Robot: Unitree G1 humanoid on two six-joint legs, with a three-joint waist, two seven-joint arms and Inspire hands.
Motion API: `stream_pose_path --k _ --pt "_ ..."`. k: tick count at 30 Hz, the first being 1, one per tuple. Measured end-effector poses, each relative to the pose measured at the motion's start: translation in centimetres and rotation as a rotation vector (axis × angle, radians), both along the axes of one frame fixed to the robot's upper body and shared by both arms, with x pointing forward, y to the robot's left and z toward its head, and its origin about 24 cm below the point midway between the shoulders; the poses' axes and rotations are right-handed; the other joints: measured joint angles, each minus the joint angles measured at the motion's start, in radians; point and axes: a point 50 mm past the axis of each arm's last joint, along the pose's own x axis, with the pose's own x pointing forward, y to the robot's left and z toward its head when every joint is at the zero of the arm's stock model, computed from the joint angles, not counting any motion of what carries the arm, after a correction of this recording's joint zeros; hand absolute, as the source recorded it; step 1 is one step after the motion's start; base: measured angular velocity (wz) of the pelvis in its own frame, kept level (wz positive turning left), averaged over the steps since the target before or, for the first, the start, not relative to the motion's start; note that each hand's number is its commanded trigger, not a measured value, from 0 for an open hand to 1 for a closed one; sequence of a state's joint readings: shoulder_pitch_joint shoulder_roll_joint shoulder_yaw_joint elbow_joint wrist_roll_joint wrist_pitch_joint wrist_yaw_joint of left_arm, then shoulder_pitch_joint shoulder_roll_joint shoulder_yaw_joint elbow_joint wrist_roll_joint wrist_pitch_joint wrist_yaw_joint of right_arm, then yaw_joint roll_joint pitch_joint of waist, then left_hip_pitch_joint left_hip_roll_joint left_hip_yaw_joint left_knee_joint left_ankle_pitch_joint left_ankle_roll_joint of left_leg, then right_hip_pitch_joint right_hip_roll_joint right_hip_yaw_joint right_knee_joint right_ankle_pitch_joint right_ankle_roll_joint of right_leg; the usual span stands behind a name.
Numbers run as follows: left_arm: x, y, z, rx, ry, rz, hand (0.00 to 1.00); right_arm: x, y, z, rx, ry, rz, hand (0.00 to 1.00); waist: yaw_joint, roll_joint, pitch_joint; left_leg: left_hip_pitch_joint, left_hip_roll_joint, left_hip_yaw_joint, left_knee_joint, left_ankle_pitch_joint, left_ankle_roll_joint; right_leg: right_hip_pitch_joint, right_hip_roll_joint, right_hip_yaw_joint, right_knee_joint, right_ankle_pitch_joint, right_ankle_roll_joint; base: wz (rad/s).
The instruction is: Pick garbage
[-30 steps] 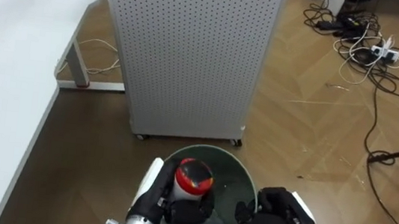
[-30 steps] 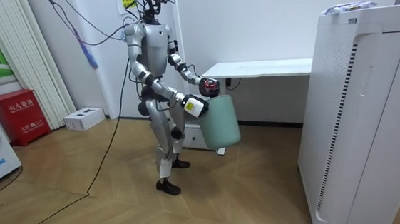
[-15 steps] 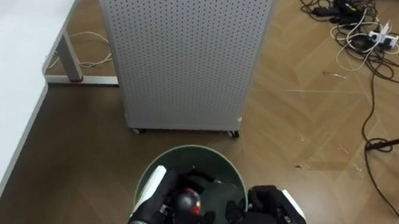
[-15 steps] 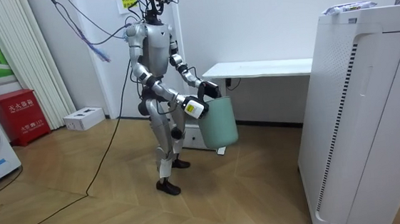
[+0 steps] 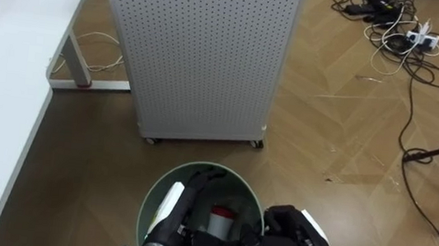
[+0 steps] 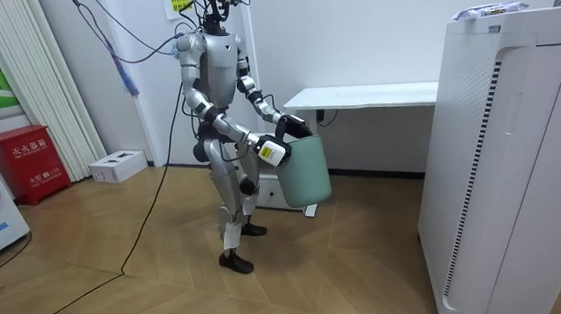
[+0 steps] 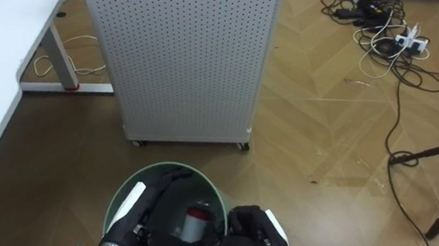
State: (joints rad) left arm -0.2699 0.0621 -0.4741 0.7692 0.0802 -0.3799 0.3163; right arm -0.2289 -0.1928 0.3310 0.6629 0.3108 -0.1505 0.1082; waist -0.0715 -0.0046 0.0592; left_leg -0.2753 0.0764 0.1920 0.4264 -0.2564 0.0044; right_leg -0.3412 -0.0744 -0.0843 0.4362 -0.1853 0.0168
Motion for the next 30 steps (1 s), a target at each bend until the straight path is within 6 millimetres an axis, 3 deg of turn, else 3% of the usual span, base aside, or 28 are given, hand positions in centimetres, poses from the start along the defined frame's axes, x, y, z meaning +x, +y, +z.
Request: stream_pose_path --k 16,22,26,30 --pt "0.1 1.4 0.1 0.095 -0.039 0.003 0.0 -1.0 -0.2 -0.4 -0.022 -0.001 -0.014 1.0 -0.006 0.008 -0.0108 0.026 -0.001 -0.004 0.004 0.0 0.0 0.022 0.001 0.003 0.006 0.0 0.0 -0.01" --pt "-0.2 2.0 0.9 0.11 -0.098 0.002 0.0 -2.8 -0.5 -0.6 -0.003 -0.006 -0.058 1.0 -0.009 -0.003 -0.0297 0.076 -0.004 -0.005 -0.021 0.001 -0.001 0.08 0.004 -0.003 -0.034 0.009 0.001 0.01" --pt "-1.3 2.2 0.9 0.088 -0.105 0.007 0.0 -4.2 -1.1 -1.3 0.002 0.004 -0.097 1.0 -0.013 -0.009 -0.0469 0.141 -0.005 -0.006 -0.063 0.008 -0.004 0.146 0.005 -0.007 -0.072 0.014 0.005 0.0" --pt "-1.5 2.4 1.7 0.069 -0.148 0.023 0.0 -4.8 -2.0 -1.6 -0.002 0.016 -0.145 1.0 -0.018 -0.011 -0.0488 0.183 -0.015 -0.007 -0.088 0.01 -0.006 0.187 0.007 -0.008 -0.095 0.016 0.008 0.0"
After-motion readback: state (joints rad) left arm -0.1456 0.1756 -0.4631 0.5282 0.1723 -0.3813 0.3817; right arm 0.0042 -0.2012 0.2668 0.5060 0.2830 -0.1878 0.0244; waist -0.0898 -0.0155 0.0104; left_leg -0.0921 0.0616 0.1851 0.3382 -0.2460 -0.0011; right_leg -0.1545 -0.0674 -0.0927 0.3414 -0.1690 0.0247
